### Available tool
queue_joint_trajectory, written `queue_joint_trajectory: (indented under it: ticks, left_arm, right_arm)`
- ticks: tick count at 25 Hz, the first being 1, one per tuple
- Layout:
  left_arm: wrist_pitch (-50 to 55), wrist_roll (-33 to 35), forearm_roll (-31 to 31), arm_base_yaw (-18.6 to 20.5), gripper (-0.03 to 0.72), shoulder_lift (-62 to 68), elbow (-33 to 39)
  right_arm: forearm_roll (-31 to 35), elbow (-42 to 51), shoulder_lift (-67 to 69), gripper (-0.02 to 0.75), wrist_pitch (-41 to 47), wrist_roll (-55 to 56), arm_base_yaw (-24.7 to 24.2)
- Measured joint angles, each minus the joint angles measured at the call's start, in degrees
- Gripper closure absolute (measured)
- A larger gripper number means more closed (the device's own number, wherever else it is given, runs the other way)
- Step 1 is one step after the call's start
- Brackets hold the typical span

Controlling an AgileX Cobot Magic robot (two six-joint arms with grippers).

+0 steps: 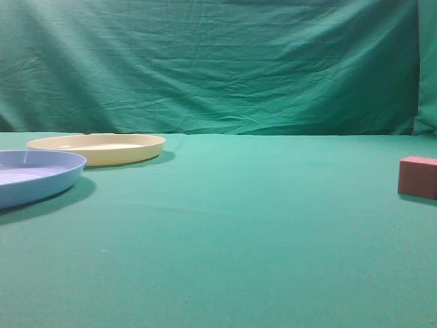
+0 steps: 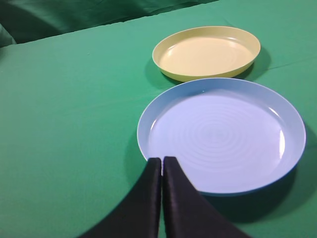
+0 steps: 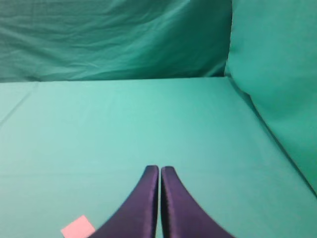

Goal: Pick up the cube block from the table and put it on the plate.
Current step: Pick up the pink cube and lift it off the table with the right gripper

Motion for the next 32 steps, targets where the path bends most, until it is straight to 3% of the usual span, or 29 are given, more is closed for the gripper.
queue_joint_trajectory:
  ticks: [9, 13, 18, 22, 25, 28, 32]
  left_arm:
    - [0.0, 0.0, 0.0, 0.0, 0.688, 0.0, 0.0]
    - [0.0, 0.0, 0.0, 0.0, 0.688, 0.0, 0.0]
    - [0.0, 0.0, 0.0, 0.0, 0.688, 0.0, 0.0]
    - [0.0, 0.0, 0.0, 0.0, 0.688, 0.0, 0.0]
    - [0.0, 0.0, 0.0, 0.0, 0.688, 0.0, 0.0]
    - [0.0, 0.0, 0.0, 0.0, 0.688, 0.0, 0.0]
    - [0.0, 0.0, 0.0, 0.0, 0.688, 0.0, 0.0]
  right_arm:
    - [4.1, -8.2, 17.4, 0.738, 3.7, -1.0, 0.0]
    - [4.1, -14.6, 24.8, 0.738, 14.9, -5.4, 0.1]
    - [4.1, -24.5, 35.1, 0.738, 25.6, -12.4, 6.2]
    - [2.7, -28.5, 43.2, 0.738, 27.0, -13.5, 11.6]
    - [2.2, -31.3, 49.7, 0.738, 27.4, -13.5, 12.7]
    - [2.1, -34.6, 54.9, 0.576, 28.8, -13.6, 12.9]
    - [2.1, -37.3, 60.1, 0.25, 30.0, -14.0, 12.9]
